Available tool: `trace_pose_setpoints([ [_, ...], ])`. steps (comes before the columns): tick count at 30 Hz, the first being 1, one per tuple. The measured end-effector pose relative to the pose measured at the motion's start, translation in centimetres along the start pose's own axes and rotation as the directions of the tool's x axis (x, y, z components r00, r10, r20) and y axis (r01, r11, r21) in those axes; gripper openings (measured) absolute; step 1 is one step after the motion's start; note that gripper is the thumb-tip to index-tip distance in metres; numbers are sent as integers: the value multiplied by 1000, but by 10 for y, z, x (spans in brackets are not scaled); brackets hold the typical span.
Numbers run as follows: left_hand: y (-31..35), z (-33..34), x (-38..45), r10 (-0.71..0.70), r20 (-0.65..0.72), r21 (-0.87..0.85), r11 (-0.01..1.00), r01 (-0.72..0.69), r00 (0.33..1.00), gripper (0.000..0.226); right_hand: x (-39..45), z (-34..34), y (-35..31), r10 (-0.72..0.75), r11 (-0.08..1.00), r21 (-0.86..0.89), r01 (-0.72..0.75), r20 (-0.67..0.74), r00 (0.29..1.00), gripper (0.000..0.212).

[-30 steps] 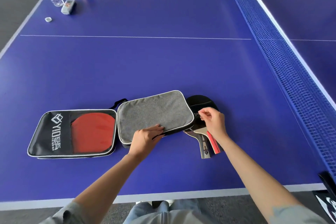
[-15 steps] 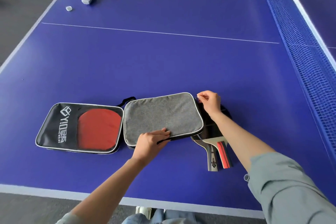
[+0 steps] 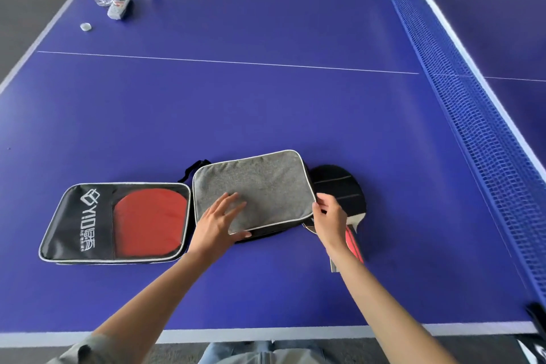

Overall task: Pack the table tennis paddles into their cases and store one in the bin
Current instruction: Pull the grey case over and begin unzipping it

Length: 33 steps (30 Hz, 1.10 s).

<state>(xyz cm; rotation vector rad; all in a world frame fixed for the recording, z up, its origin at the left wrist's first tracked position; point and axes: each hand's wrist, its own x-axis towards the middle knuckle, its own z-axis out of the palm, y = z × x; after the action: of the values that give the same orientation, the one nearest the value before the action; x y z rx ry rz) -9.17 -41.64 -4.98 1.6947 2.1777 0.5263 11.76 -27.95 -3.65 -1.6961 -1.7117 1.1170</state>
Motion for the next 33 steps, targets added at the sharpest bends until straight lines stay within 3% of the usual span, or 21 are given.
trace_pose_setpoints([
  [2,-4,-2,1,73,40,96,992,-76,997,67,-6,3,-1,17,1000,-11,-17,-21,1000,26],
  [7,-1,-6,8,34,84,75,996,-41,996,53,-5,5,-8,182,981,67,-180,-27,983,35],
  [11,4,-9,11,119,105,161,978,-135,987,59,-1,6,-10,209,977,33,-209,-7,978,29],
  [15,17,-13,12,217,99,373,896,-239,971,61,2,8,-11,214,977,-14,-214,27,976,37],
  [17,21,-14,17,273,47,433,861,-266,961,46,2,8,-12,237,971,14,-237,40,971,33],
  [20,24,-18,22,273,-27,372,896,-244,961,13,2,8,-15,237,969,52,-241,64,969,27],
  [25,26,-31,21,71,-15,211,975,-66,997,17,-10,14,-18,246,945,198,-259,91,965,31],
  [31,27,-76,23,95,-130,137,988,-77,987,17,-5,3,-21,139,958,246,-147,48,989,32],
  [33,30,-94,26,74,-194,141,989,-47,978,17,10,-7,-27,68,984,167,-67,-2,998,34],
])
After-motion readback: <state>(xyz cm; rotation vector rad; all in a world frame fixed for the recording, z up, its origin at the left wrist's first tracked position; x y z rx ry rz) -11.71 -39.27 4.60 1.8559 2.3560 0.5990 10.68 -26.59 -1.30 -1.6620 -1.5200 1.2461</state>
